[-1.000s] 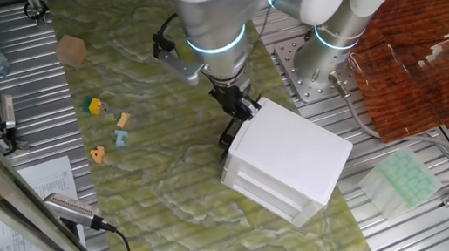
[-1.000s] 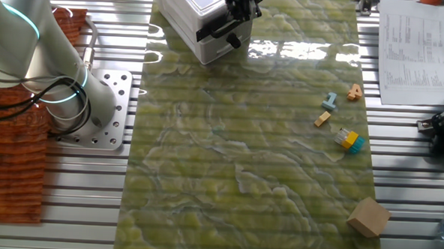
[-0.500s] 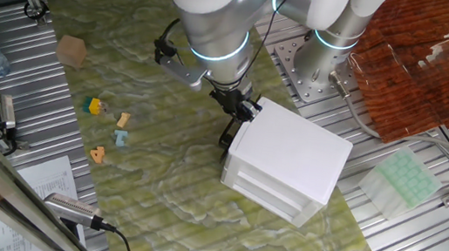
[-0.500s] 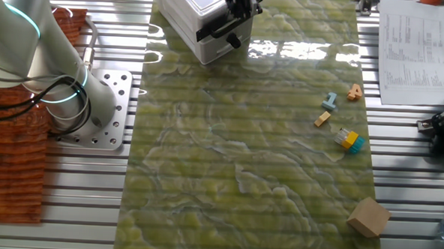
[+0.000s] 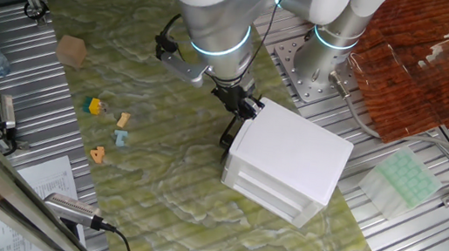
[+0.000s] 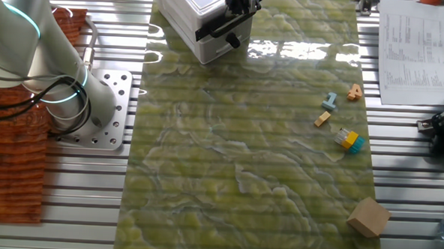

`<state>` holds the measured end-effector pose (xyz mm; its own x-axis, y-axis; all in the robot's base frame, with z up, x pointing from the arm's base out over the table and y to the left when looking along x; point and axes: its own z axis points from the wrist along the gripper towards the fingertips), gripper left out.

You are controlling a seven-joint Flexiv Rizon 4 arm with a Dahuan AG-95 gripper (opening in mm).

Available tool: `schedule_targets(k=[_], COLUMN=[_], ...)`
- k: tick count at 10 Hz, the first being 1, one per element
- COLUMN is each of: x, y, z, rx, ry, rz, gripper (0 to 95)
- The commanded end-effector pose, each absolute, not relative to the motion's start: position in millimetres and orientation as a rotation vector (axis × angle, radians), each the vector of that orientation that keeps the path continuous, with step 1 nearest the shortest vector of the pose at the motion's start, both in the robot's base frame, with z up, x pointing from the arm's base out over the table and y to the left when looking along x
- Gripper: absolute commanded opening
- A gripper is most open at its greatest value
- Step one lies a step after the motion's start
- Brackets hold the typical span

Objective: Put things in the drawer

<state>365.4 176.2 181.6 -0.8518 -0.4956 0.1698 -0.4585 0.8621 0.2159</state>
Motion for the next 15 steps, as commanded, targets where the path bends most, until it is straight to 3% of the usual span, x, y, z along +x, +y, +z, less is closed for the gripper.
schedule_targets(k=[1,8,15], x=[363.3,361.4,370.6], y=[177.4,186.1,160.7], z=[185.7,186.4,183.5], rx=[0.711,0.722,0.786], ry=[-2.804,-2.773,-2.767], rz=[-0.329,-0.360,-0.277], gripper=[0.0,0.0,0.0])
